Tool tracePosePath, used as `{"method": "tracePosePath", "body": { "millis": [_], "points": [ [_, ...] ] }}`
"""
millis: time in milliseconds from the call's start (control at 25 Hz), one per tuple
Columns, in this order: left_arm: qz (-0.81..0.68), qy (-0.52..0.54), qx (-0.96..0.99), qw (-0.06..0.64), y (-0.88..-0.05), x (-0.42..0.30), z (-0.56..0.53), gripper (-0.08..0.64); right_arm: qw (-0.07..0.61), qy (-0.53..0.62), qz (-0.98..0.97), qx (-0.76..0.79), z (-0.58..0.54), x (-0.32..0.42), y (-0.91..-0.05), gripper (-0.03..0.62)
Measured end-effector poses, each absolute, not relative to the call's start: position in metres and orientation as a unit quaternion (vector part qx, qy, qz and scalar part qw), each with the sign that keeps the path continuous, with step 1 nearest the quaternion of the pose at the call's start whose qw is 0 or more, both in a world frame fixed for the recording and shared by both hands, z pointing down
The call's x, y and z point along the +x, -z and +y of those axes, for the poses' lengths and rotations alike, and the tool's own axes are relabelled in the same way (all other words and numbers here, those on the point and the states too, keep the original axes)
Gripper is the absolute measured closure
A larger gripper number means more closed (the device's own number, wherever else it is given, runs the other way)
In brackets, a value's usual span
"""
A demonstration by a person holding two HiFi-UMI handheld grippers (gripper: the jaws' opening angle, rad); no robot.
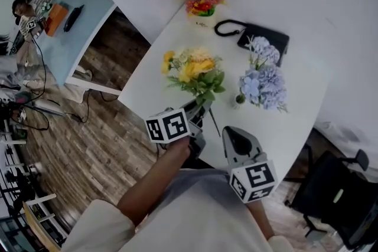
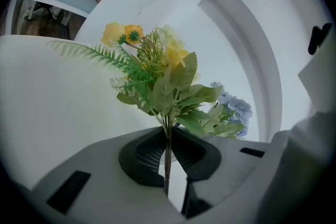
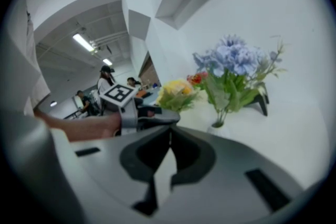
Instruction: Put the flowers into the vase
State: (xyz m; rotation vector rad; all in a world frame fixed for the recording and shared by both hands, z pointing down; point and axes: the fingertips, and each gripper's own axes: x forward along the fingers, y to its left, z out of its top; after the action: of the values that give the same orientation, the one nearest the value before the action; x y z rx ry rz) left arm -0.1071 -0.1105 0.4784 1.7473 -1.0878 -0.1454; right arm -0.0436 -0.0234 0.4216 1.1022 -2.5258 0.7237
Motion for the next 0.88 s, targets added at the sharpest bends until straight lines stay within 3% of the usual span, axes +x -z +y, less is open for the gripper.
{"method": "tracePosePath", "body": {
  "millis": [880],
  "points": [
    [-0.513,0.105,0.742,0.418,-0.423,-0.1,-0.097,0.514,0.116,-0.217,-0.887,0.392,-0.01,-0.016,-0.394,0.569]
  ]
}}
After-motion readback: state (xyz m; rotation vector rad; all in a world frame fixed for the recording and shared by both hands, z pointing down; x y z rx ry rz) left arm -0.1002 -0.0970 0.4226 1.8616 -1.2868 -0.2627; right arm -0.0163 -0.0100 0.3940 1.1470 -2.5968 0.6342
